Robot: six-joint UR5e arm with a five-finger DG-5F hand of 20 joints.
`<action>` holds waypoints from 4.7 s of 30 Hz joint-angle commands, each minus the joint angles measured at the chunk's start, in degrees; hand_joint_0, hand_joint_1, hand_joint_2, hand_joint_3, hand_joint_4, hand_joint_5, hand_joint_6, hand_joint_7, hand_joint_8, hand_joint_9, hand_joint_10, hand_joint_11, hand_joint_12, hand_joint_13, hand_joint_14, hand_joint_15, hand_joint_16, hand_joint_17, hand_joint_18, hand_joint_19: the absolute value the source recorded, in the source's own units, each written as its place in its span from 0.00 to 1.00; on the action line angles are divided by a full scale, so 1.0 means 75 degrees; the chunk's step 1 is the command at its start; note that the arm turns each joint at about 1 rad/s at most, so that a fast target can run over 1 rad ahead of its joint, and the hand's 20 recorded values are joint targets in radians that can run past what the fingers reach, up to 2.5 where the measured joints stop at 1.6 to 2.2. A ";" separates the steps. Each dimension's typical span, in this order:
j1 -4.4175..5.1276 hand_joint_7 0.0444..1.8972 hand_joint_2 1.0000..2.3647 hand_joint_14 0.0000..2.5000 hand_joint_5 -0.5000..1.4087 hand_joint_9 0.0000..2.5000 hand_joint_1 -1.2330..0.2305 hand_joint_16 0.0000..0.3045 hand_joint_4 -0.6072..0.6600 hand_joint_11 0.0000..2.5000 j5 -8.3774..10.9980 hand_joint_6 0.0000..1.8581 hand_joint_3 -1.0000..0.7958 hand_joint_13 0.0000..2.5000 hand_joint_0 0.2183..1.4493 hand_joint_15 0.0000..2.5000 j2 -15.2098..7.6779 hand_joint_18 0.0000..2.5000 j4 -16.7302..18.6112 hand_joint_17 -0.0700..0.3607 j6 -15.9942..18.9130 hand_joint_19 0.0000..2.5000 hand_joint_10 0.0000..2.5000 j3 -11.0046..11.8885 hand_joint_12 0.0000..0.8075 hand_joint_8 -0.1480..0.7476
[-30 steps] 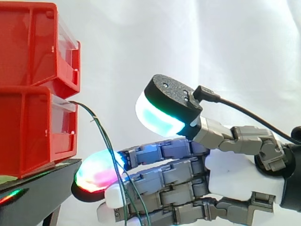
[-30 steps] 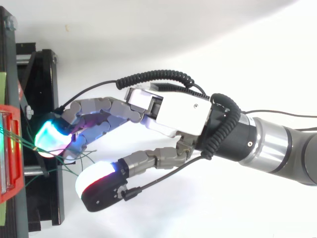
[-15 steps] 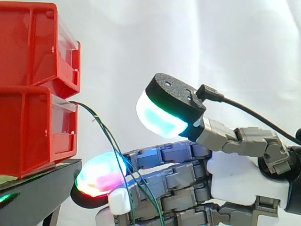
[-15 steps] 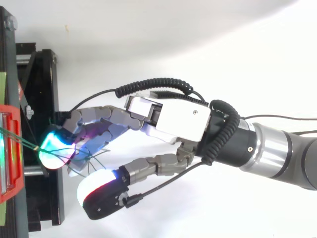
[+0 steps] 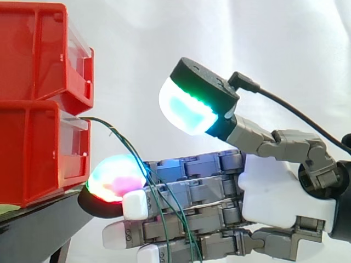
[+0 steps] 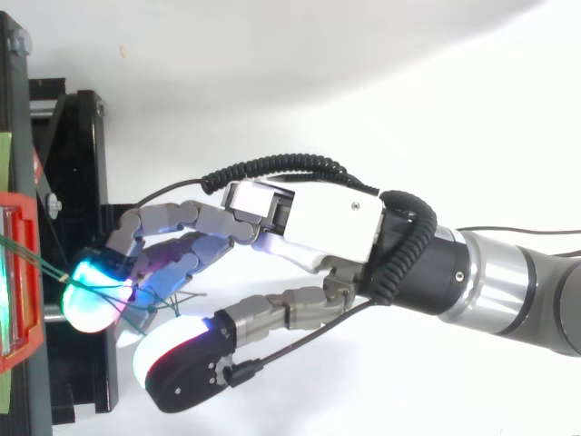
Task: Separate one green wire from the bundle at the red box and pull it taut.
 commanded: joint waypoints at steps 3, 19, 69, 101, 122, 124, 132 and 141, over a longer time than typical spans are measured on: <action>0.0012 0.51 0.00 0.00 0.21 0.38 0.43 0.16 0.73 0.19 0.0015 0.27 0.32 0.25 0.29 0.11 0.0000 0.24 -0.0049 0.42 0.0142 0.16 0.01 0.0061 0.48 0.47; -0.0082 0.50 0.00 0.00 0.21 0.38 0.43 0.16 0.73 0.19 -0.0008 0.27 0.31 0.25 0.28 0.11 0.0000 0.25 -0.0424 0.42 0.0107 0.17 0.01 0.0190 0.48 0.47; -0.0223 0.65 0.00 0.00 0.22 0.40 0.49 0.16 0.66 0.21 0.0097 0.27 0.29 0.29 0.26 0.13 -0.0012 0.29 -0.1303 0.42 0.0224 0.19 0.01 0.0682 0.48 0.49; -0.0270 0.52 0.01 0.01 0.17 0.38 0.34 0.16 0.60 0.28 0.0015 0.47 0.45 0.31 0.30 0.15 0.0000 0.31 -0.1432 0.41 0.0307 0.19 0.01 0.0846 0.49 0.49; -0.0340 0.62 0.01 0.01 0.20 0.46 0.45 0.15 0.60 0.30 -0.0102 0.47 0.34 0.34 0.30 0.16 0.0000 0.33 -0.2639 0.41 0.0682 0.21 0.01 0.1444 0.48 0.50; -0.0340 0.63 0.01 0.01 0.20 0.46 0.43 0.16 0.60 0.30 -0.0102 0.47 0.37 0.34 0.30 0.16 0.0000 0.33 -0.2721 0.41 0.0717 0.21 0.01 0.1467 0.48 0.50; -0.0340 0.65 0.01 0.01 0.20 0.46 0.31 0.17 0.58 0.31 -0.0102 0.48 0.47 0.34 0.31 0.16 0.0000 0.35 -0.2768 0.43 0.0764 0.20 0.01 0.1479 0.50 0.52; -0.0375 0.61 0.01 0.01 0.18 0.42 0.23 0.15 0.47 0.31 -0.0196 0.50 0.44 0.31 0.36 0.16 0.0012 0.32 -0.2955 0.40 0.0904 0.19 0.01 0.1479 0.47 0.47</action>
